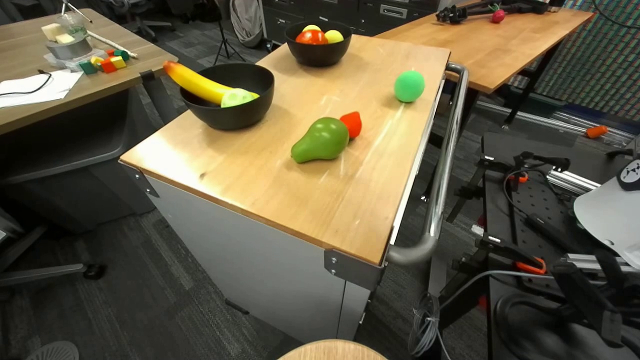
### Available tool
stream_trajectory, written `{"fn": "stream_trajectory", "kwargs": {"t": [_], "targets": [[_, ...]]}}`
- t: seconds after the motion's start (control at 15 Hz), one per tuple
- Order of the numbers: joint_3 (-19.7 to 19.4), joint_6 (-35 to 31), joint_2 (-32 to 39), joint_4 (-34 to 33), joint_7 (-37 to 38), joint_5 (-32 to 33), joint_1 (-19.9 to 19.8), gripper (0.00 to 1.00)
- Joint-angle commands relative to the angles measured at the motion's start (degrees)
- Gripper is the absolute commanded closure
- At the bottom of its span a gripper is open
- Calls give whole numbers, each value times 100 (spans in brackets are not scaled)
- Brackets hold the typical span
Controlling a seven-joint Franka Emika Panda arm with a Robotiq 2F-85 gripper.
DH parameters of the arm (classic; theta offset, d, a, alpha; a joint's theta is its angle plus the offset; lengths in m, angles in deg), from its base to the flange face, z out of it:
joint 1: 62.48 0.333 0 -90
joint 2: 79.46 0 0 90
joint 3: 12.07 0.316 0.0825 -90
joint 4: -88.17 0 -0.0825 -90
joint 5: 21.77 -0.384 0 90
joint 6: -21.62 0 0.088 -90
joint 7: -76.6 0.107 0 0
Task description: Pick up the fruit toys from the top of the cabinet and put them in the two black bowls.
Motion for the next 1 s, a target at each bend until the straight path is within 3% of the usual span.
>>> {"fn": "stream_trajectory", "kwargs": {"t": [0.0, 0.2, 0.4, 0.47, 0.8, 0.93], "targets": [[-195, 47, -460, 269, 801, 291, 334, 0], [-205, 450, -664, 367, 1517, 305, 480, 0], [14, 392, -827, 567, 1234, 115, 429, 0], [-93, 397, -524, 194, 1330, 245, 496, 0], [-41, 397, -620, 351, 1292, 210, 491, 0], [-190, -164, -624, 213, 1778, 408, 617, 0]]}}
